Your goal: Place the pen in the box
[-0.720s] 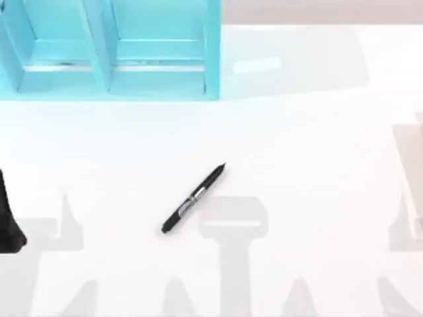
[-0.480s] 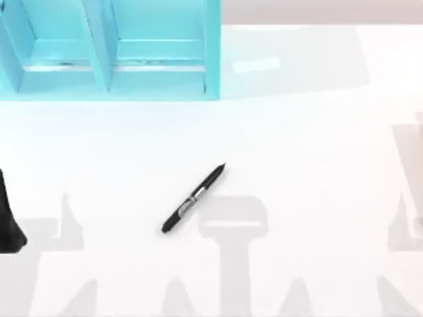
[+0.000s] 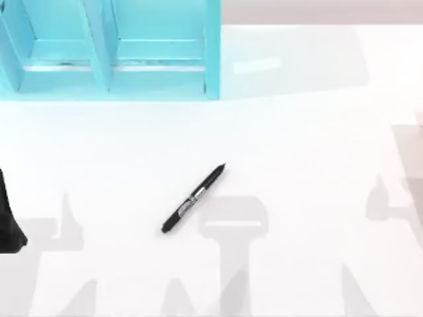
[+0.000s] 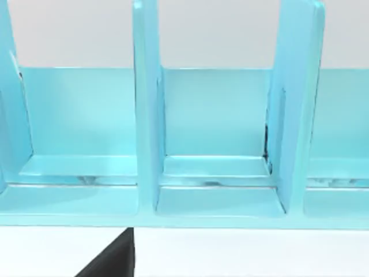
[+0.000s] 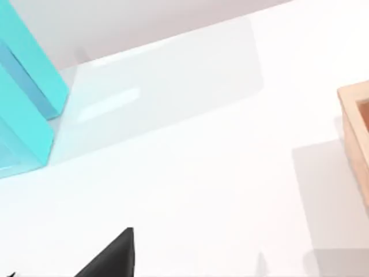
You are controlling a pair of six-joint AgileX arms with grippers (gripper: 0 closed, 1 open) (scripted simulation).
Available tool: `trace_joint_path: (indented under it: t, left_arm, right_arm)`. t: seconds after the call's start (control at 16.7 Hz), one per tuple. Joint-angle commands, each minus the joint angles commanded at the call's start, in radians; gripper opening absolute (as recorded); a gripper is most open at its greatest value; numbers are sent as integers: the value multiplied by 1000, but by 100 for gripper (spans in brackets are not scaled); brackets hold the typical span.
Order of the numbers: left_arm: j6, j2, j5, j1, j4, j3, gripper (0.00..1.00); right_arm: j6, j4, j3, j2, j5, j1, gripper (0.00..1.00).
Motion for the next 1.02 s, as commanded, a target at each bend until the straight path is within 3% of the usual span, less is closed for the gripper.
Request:
trace_joint_path:
  t: [0.66, 1.02]
  left_arm:
    - [0, 0, 0, 0, 0, 0, 100]
    - [0, 0, 0, 0, 0, 0, 100]
  right_arm:
    - [680, -547, 1052, 1046, -4, 321, 100]
    - [952, -807, 1542, 1610, 7, 524, 100]
